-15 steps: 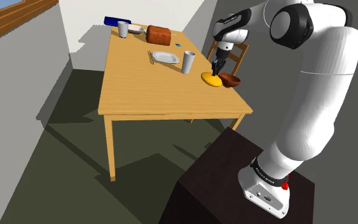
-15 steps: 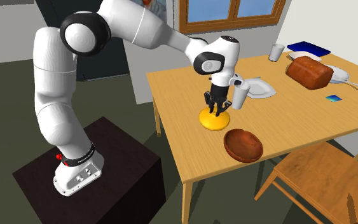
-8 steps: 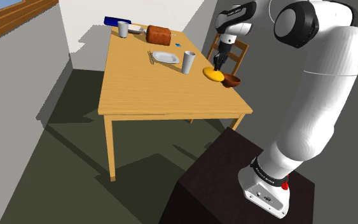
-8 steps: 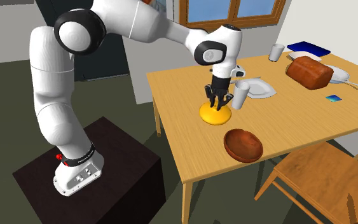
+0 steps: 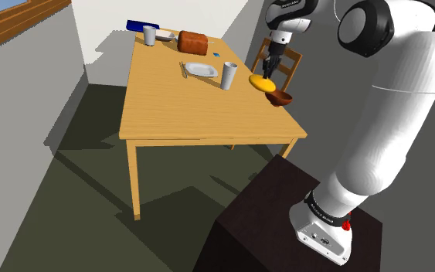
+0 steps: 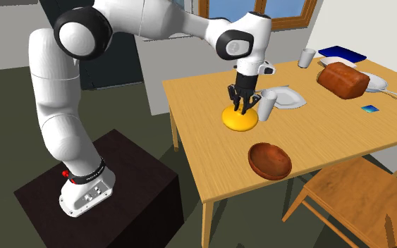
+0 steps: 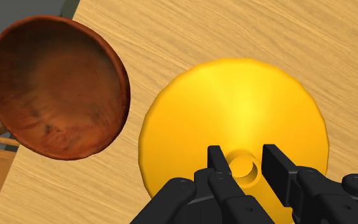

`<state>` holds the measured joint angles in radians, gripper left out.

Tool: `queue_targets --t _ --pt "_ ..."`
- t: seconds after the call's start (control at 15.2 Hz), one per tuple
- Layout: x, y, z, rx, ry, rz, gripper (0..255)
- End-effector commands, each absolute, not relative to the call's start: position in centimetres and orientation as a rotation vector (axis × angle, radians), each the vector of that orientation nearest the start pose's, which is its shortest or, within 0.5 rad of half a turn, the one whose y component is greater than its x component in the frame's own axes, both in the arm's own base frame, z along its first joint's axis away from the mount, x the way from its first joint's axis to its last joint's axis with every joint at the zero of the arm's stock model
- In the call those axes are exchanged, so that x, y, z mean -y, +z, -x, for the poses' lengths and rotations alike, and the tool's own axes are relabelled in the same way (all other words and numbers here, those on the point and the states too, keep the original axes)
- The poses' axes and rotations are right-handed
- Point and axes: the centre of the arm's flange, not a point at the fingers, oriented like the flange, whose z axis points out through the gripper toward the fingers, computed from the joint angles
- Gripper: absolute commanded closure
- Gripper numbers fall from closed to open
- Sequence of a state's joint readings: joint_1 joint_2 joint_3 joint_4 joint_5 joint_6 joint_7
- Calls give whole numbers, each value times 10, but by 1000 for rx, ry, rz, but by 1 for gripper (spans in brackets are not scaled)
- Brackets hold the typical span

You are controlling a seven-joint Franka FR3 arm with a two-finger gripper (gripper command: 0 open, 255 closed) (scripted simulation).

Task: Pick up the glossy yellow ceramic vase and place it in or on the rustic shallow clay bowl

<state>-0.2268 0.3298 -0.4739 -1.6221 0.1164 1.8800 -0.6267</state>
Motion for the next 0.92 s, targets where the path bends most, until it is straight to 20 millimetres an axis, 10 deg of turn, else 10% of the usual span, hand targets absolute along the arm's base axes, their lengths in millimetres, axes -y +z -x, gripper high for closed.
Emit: queue_targets --t 0.0,0.2,0.86 --pt "385 456 -518 -145 80 3146 255" --pt "385 470 -518 -145 80 3146 255" --pt "507 501 -478 -145 80 3146 255"
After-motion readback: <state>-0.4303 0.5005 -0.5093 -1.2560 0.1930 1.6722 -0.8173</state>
